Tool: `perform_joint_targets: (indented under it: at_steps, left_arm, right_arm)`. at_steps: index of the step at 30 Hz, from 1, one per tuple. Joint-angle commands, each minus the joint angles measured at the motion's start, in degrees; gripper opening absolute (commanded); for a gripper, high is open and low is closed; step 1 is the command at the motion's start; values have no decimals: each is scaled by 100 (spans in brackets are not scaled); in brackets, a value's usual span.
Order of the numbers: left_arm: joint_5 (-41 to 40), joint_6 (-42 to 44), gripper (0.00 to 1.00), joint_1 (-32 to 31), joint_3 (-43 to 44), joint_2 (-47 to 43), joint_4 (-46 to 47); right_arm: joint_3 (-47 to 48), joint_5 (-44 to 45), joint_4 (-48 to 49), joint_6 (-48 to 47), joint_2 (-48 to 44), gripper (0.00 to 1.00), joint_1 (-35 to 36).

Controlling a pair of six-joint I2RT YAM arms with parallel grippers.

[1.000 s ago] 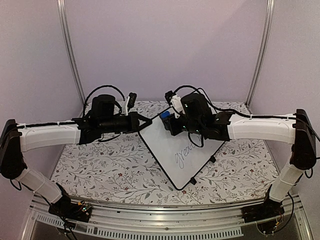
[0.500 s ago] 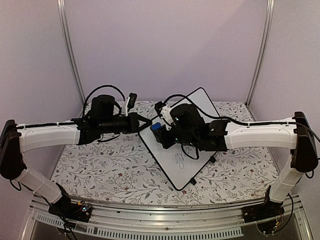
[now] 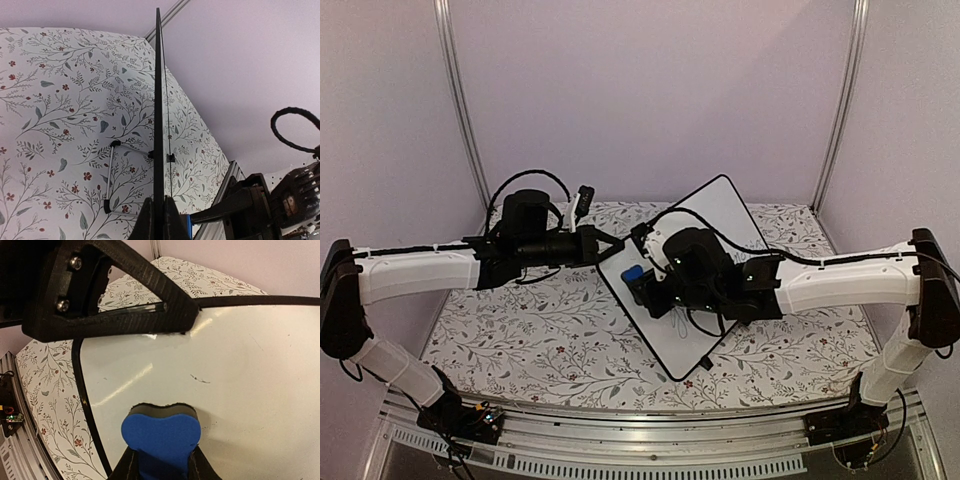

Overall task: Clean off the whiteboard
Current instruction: Erase the whiteboard at the center of the board.

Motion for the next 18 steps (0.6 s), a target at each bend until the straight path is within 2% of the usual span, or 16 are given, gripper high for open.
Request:
perform_joint_targets:
  at_steps: [1, 7, 11, 18]
  left_arm:
    - [728, 175, 0, -265, 57, -109, 400]
    - [726, 167, 0, -265, 49, -90, 399]
    - [733, 159, 0, -260, 48, -88, 408]
    - [709, 168, 0, -274, 53, -122, 400]
  right_arm:
    - [-433, -102, -876, 120, 110, 16, 25]
    - [-583, -111, -875, 134, -29, 16, -135]
    - [-647, -417, -742, 240, -152, 16, -568]
    - [-686, -452, -637, 315, -254, 15, -1212]
